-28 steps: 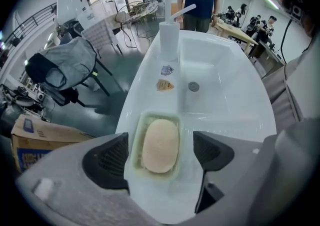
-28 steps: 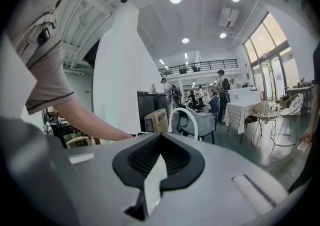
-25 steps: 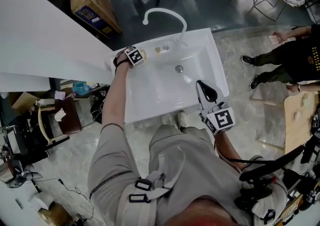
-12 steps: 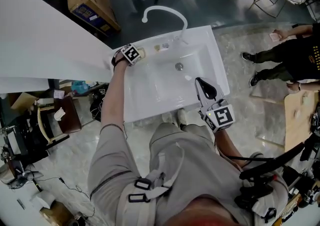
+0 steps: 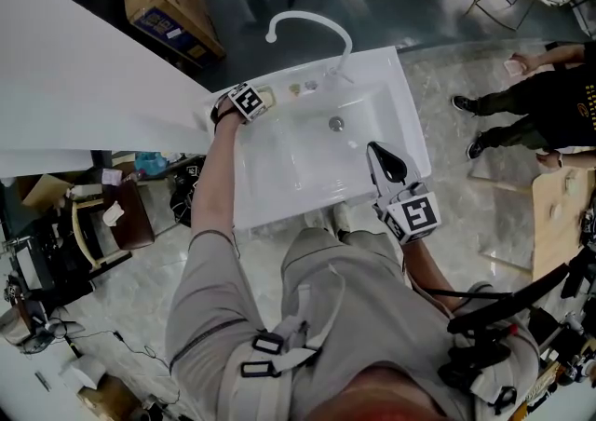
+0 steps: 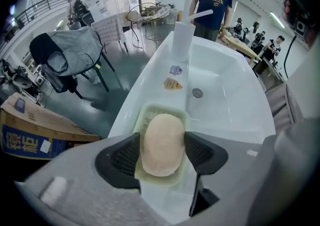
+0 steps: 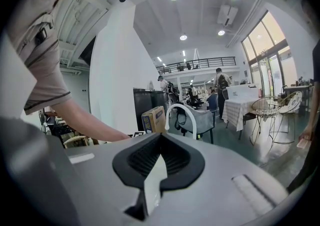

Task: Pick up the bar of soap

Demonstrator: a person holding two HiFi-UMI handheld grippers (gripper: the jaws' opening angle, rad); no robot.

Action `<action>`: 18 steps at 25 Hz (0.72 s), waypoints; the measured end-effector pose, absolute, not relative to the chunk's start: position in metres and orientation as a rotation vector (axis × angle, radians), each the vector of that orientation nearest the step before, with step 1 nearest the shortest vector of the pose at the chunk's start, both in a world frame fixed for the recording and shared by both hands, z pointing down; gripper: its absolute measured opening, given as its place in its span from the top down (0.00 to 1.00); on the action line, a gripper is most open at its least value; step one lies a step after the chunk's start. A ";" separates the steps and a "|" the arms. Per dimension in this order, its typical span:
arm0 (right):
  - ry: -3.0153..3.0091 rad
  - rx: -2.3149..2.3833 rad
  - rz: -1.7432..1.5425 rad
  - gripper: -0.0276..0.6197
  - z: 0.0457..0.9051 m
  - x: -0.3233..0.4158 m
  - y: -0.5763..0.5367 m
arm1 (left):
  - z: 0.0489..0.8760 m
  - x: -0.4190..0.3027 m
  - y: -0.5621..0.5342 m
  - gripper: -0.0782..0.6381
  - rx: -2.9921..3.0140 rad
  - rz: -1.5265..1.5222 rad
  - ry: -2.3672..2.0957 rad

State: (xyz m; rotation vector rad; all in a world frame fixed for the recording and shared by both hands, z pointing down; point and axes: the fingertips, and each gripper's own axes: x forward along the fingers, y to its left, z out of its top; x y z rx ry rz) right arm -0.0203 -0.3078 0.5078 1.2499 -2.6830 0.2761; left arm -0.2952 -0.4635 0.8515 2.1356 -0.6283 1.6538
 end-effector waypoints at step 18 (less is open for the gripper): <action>-2.678 1.246 0.286 0.95 0.509 -0.022 -0.309 | 0.845 -0.306 -0.465 0.53 2.117 1.320 -0.853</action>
